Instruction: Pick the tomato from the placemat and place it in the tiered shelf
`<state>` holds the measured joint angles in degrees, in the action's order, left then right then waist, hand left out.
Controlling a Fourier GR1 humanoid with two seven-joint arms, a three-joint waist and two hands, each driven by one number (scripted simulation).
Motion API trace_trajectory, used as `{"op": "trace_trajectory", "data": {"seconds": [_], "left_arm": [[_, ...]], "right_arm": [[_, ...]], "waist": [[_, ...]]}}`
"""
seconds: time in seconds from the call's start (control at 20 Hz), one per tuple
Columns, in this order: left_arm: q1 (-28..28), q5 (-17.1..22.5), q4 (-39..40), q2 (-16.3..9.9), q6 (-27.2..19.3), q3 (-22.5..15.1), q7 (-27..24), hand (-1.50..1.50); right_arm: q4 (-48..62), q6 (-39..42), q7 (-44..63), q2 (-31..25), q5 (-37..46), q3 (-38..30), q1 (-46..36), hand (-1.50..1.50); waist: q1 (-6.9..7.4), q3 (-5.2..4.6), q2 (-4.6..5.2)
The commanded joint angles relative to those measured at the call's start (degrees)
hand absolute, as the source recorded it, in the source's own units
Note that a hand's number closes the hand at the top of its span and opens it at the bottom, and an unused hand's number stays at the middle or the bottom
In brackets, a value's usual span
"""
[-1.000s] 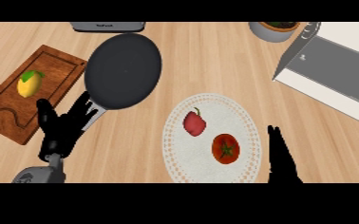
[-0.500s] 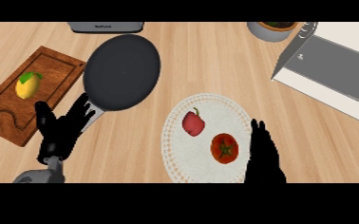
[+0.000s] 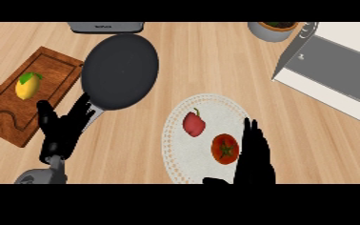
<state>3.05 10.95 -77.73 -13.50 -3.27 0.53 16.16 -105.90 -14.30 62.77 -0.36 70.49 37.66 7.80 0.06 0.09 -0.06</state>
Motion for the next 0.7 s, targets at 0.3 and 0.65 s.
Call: {"op": "trace_trajectory", "data": {"seconds": [0.3, 0.65], "left_arm": [[-1.1, 0.6, 0.3, -1.7, 2.5, 2.7, 0.2, 0.0], [0.0, -3.0, -0.8, 2.6, -0.6, -0.5, 1.7, 0.0]], "right_arm": [[7.3, -3.2, 7.1, 0.3, -0.4, -5.0, -5.9, -1.5], [13.1, -13.0, -1.2, 0.3, -0.4, -6.6, -2.9, -1.5]], "waist": [[0.03, -0.1, 0.09], [-0.14, -0.08, 0.05]]}}
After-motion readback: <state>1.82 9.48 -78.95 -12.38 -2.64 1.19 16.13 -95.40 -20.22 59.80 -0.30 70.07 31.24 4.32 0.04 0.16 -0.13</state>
